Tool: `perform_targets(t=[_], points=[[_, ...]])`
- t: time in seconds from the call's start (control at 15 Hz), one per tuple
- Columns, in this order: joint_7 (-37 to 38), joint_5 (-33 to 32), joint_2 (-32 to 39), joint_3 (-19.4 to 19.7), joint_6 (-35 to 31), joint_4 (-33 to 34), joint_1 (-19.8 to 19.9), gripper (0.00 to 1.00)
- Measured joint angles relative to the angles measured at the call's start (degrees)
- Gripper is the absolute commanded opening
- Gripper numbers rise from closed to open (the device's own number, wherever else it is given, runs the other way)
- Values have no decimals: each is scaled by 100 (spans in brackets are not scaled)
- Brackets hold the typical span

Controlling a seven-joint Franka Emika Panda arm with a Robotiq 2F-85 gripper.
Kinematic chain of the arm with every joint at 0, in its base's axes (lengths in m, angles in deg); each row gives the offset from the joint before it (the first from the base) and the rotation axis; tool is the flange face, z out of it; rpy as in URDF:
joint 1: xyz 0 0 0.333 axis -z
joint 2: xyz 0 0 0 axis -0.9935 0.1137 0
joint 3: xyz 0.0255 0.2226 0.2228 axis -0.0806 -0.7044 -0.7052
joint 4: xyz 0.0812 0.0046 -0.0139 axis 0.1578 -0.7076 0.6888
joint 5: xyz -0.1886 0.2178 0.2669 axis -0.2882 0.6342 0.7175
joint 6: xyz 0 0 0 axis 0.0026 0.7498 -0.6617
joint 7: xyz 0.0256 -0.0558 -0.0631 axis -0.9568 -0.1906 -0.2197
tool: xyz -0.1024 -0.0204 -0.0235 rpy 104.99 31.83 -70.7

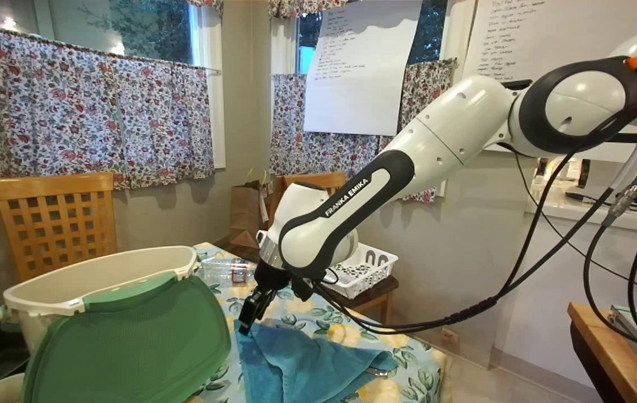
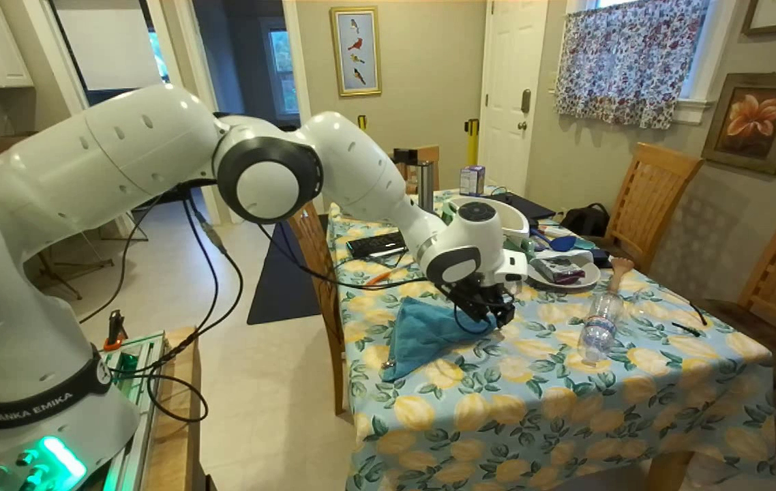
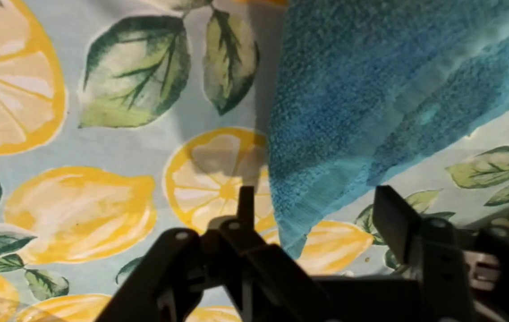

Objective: Use the blue towel to wrap the fork

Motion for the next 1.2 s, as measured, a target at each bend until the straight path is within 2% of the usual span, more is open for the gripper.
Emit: perform_targets(t=[0.27, 0.4, 0.67, 1.0, 1.2], points=[[-5, 0, 130, -36, 179, 261, -23, 12], [-8, 0, 164, -60, 332, 357, -19, 1], [-14, 0, 137, -217, 701, 450, 31, 1], [-14, 0, -59, -235, 823, 395, 3, 1], [-13, 0, -344, -222, 831, 112, -36, 1]])
